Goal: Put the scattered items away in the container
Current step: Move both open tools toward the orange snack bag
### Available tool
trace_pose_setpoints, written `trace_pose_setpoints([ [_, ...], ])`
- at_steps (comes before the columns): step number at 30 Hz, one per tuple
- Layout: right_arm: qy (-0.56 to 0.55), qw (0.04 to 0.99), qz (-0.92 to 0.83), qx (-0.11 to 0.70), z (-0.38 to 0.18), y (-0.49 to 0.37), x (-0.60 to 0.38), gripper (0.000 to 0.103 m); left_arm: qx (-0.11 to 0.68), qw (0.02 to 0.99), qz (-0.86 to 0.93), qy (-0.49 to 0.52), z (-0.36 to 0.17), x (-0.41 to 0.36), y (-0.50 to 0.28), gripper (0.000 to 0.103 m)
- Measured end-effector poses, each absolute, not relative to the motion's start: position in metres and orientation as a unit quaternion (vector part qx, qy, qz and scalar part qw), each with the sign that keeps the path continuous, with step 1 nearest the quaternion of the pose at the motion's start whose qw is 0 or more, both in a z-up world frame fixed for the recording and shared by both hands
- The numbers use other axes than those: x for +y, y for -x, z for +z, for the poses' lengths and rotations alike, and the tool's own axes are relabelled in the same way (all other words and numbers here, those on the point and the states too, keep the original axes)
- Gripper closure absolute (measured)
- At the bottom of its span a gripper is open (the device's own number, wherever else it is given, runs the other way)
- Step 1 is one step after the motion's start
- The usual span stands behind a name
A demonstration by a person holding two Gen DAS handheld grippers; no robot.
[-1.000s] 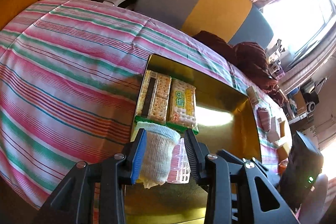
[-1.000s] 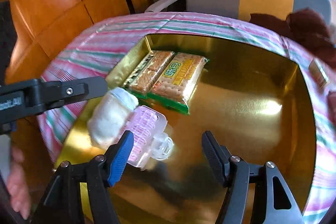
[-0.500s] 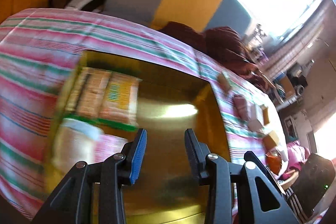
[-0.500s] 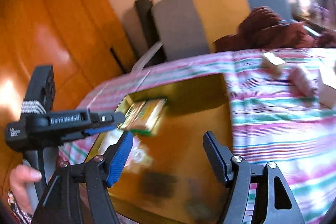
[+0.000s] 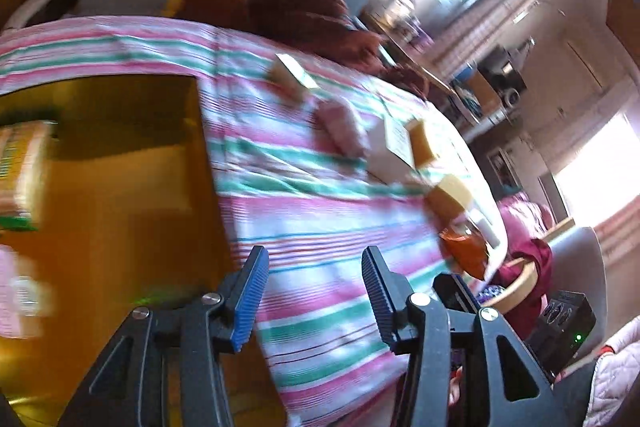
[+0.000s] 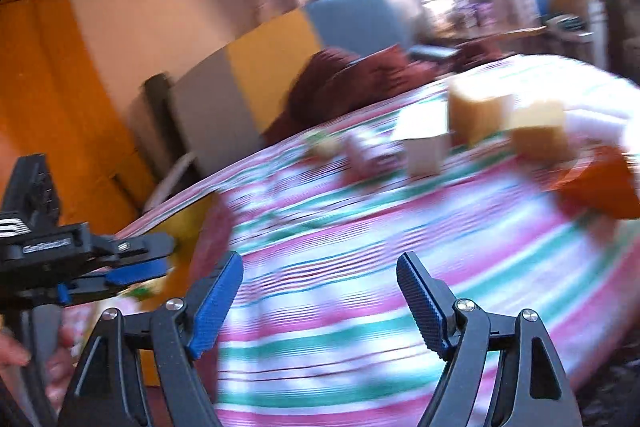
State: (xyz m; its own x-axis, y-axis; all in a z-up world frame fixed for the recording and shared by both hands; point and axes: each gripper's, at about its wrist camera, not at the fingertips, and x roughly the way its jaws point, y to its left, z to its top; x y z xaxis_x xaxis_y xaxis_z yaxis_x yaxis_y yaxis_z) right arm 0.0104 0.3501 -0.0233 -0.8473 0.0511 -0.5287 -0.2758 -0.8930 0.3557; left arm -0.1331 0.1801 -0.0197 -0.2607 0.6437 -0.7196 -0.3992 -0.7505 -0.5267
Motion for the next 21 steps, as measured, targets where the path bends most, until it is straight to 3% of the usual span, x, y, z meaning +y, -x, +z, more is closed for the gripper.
trace_pose_setpoints([
  [9, 0.24, 0.271, 0.909, 0.208, -0.03, -0.048, 0.444, 0.021, -0.043, 0.37, 0.769, 0.519, -0.041, 0.274, 0.123, 0.054],
  [21, 0.258, 0.336, 0.896, 0.135, -0.028, -0.052, 0.5, 0.012, -0.04, 0.426, 0.735, 0.527, -0.062, 0.359, 0.125, 0.054],
])
